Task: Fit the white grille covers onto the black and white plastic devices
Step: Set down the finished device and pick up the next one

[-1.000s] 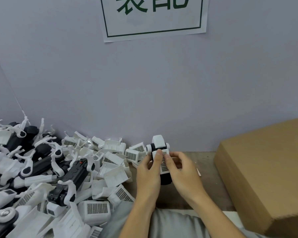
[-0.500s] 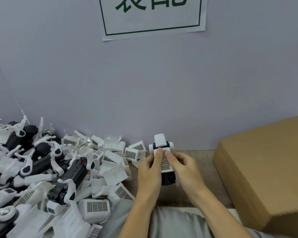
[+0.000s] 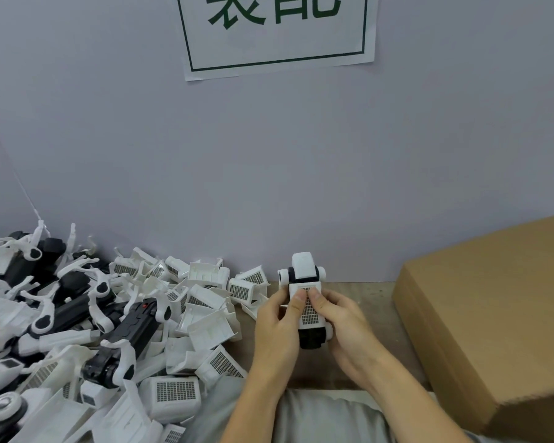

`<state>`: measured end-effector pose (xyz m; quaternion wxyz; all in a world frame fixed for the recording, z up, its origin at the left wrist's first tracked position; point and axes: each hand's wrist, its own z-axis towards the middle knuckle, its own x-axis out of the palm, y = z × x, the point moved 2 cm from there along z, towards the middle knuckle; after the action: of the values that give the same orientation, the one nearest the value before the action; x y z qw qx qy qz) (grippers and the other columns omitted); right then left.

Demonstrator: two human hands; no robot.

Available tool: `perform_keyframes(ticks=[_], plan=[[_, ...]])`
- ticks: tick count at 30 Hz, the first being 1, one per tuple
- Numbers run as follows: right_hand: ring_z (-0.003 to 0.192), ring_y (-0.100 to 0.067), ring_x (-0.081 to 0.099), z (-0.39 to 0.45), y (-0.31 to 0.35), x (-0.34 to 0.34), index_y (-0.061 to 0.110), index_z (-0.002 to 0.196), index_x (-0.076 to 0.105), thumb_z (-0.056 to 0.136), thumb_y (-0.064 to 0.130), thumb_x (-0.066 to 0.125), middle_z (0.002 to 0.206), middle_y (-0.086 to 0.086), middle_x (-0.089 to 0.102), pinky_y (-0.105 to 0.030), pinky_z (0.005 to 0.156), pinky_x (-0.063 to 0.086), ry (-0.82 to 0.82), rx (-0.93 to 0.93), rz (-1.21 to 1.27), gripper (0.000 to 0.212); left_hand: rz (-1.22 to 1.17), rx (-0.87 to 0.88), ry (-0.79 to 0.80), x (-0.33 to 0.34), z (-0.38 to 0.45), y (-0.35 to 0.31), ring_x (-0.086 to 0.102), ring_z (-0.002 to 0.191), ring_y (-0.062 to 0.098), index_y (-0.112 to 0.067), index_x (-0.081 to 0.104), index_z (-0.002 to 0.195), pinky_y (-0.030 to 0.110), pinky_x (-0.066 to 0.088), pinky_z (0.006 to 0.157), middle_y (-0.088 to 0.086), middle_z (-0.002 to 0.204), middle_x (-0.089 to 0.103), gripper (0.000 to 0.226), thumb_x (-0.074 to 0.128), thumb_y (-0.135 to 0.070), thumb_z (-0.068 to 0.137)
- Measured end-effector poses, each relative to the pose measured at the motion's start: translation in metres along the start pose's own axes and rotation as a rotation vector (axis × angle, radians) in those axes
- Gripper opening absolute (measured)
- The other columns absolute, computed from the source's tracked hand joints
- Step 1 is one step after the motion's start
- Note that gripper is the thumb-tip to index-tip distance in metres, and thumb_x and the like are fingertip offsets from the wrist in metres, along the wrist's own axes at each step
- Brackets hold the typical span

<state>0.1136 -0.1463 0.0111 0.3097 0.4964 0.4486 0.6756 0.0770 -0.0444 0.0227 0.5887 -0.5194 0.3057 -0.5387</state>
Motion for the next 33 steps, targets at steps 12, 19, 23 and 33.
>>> perform_keyframes(ticks=[12,19,23,33], plan=[[0.097,-0.027,0.074,0.0,0.0,0.0,0.018,0.099,0.08,0.097,0.022,0.061,0.1,-0.012,0.077,-0.039,0.081,0.06,-0.055,-0.066,-0.133,0.019,-0.026,-0.067,-0.034,0.0,0.002,0.004,0.074,0.091,0.022,-0.018,0.076,0.096,0.033,0.06,0.079,0.01,0.095,0.077,0.025,0.053,-0.012,0.101],[0.083,-0.004,0.073,-0.001,0.002,0.002,0.03,0.097,0.074,0.099,0.016,0.06,0.088,0.014,0.077,-0.015,0.066,0.055,-0.14,-0.176,-0.457,0.02,0.132,-0.043,-0.11,-0.004,0.006,0.008,0.073,0.092,0.028,-0.021,0.075,0.09,0.052,0.056,0.09,0.007,0.088,0.077,0.025,0.053,-0.02,0.103],[0.083,-0.002,0.072,-0.004,0.006,0.007,0.033,0.095,0.071,0.096,0.021,0.064,0.088,0.014,0.076,-0.016,0.068,0.054,-0.182,-0.296,-0.496,0.013,0.053,-0.025,-0.162,-0.005,0.003,0.003,0.074,0.082,0.03,-0.02,0.08,0.083,0.045,0.059,0.079,0.007,0.079,0.077,0.02,0.066,-0.031,0.093],[0.088,0.001,0.065,-0.009,0.0,0.01,0.04,0.101,0.064,0.08,0.05,0.07,0.093,0.014,0.069,-0.017,0.07,0.053,-0.106,-0.381,-0.829,0.025,-0.153,-0.116,-0.26,-0.011,0.007,0.005,0.075,0.083,0.015,-0.024,0.083,0.08,0.019,0.056,0.065,0.005,0.087,0.079,0.012,0.074,-0.02,0.088]])
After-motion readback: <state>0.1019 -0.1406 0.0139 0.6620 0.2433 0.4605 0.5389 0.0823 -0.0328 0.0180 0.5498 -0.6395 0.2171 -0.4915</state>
